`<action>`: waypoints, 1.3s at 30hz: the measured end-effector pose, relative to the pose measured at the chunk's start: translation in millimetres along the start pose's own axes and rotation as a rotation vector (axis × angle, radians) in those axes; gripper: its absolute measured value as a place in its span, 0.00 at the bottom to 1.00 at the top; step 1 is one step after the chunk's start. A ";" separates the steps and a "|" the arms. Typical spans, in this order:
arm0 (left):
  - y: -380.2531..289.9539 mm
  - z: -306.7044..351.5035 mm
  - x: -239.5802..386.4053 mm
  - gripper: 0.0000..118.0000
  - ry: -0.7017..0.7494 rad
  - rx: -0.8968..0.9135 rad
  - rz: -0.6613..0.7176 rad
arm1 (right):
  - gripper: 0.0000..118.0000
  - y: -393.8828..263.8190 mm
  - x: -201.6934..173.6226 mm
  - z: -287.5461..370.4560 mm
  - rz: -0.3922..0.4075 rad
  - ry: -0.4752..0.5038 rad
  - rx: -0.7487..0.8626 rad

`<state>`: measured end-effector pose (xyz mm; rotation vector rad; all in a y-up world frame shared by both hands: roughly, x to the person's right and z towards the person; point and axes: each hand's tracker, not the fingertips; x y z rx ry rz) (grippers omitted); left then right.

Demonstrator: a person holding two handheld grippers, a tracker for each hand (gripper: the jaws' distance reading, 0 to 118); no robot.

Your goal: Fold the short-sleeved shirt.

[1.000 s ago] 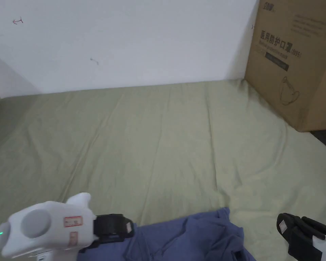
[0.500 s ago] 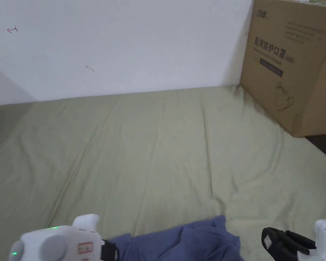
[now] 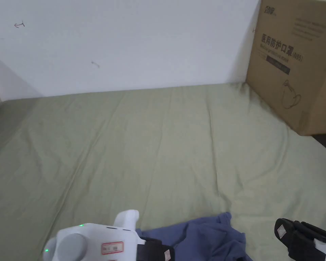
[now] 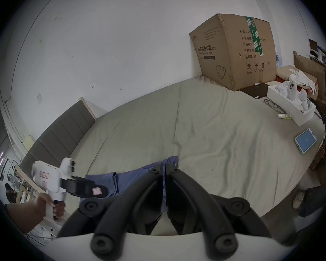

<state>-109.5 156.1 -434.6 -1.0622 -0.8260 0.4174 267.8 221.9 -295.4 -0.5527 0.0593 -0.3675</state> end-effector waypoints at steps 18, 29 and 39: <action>-75.3 149.4 -204.9 1.00 -0.176 0.274 0.549 | 0.03 -9.5 -52.5 -21.6 0.089 0.040 -0.110; -42.4 31.1 -239.5 0.98 -0.505 0.113 0.533 | 0.03 -10.2 -65.4 -33.1 0.168 0.011 -0.194; -36.3 65.4 -194.0 0.08 0.017 0.118 0.353 | 0.03 -14.0 -61.7 -35.9 0.153 0.036 -0.206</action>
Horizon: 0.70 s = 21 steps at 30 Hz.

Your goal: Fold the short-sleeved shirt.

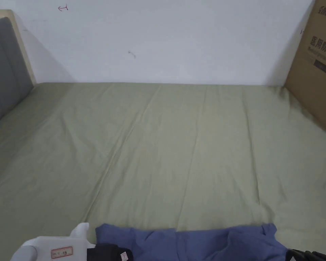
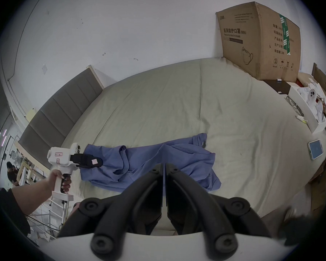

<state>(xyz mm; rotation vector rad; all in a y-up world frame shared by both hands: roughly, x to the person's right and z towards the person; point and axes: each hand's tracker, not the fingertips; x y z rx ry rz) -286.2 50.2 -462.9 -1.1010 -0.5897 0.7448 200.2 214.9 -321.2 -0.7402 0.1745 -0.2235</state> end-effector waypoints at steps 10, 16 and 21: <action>12.4 104.0 107.6 0.08 0.777 0.023 -0.355 | 0.03 -10.2 17.3 8.0 -0.064 0.062 0.038; 13.2 18.6 152.9 0.08 0.511 -0.053 -0.234 | 0.03 -17.6 36.6 18.4 -0.135 0.068 0.037; 10.5 -92.8 167.9 0.61 0.292 -0.163 -0.119 | 0.03 -19.0 54.0 29.8 -0.150 0.037 0.046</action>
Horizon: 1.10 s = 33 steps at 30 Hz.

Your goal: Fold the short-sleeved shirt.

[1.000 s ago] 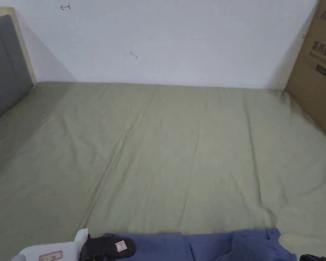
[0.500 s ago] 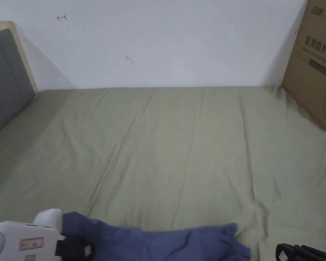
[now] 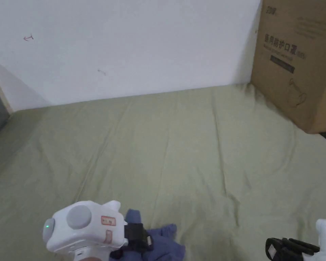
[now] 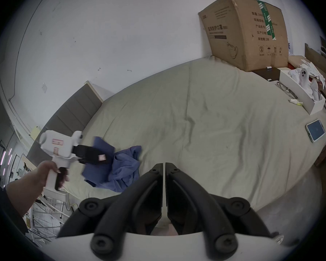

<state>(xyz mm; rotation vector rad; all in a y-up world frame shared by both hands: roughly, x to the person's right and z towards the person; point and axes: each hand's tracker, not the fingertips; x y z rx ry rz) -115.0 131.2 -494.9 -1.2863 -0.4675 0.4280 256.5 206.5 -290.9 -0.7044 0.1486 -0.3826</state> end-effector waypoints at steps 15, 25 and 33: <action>-38.1 83.7 -23.0 0.03 0.146 0.228 -0.154 | 0.03 -11.6 -8.2 1.4 0.030 -0.041 0.060; -39.6 -22.1 30.1 0.03 0.102 0.068 -0.331 | 0.03 -10.8 -6.7 -1.6 0.021 -0.002 0.011; -46.6 -63.0 35.1 0.02 -0.031 0.081 -0.249 | 0.03 -9.2 5.2 -3.9 -0.007 -0.024 -0.030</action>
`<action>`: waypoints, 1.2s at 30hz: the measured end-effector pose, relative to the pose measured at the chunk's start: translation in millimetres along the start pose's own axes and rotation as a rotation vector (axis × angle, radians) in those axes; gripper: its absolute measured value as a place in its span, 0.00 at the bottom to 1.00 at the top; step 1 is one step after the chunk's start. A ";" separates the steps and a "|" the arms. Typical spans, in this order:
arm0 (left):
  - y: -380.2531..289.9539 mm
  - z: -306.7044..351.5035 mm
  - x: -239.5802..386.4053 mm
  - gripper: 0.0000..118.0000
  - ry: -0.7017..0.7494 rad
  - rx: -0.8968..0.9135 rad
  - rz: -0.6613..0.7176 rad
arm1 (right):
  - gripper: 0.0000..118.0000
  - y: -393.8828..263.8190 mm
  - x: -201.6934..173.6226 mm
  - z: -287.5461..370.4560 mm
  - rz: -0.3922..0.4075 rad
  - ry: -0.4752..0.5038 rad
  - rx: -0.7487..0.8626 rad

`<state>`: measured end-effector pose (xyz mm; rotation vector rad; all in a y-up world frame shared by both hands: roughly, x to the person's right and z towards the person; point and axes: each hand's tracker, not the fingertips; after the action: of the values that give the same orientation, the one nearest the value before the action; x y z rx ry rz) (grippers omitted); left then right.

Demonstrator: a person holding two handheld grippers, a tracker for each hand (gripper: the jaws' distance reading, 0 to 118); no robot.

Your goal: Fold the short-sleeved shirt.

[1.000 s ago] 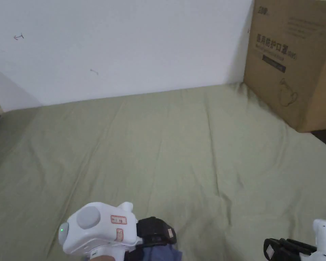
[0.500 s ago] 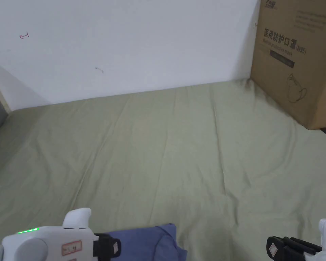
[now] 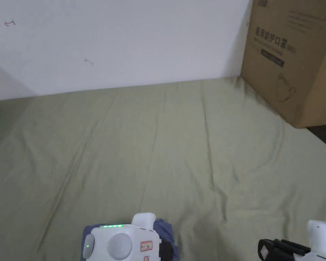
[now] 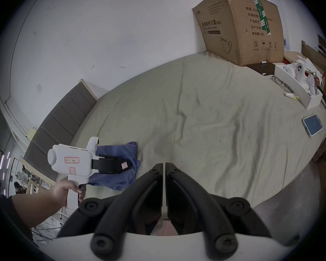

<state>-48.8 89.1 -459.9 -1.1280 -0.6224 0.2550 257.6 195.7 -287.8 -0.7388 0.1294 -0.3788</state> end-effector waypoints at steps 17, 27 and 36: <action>-52.4 315.7 73.3 0.01 0.329 1.080 -0.403 | 0.03 68.9 -110.4 81.0 0.258 0.210 0.524; -114.0 307.9 98.5 0.00 0.678 1.287 -0.442 | 0.03 9.2 -136.5 91.5 0.462 -0.137 0.931; -123.6 291.0 89.3 0.00 0.641 1.212 -0.322 | 0.03 1.6 -115.2 86.5 0.374 -0.150 0.806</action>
<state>-160.9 302.5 -236.6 0.0989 0.0027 -0.0410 173.0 295.3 -227.3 0.0611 -0.0331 0.0022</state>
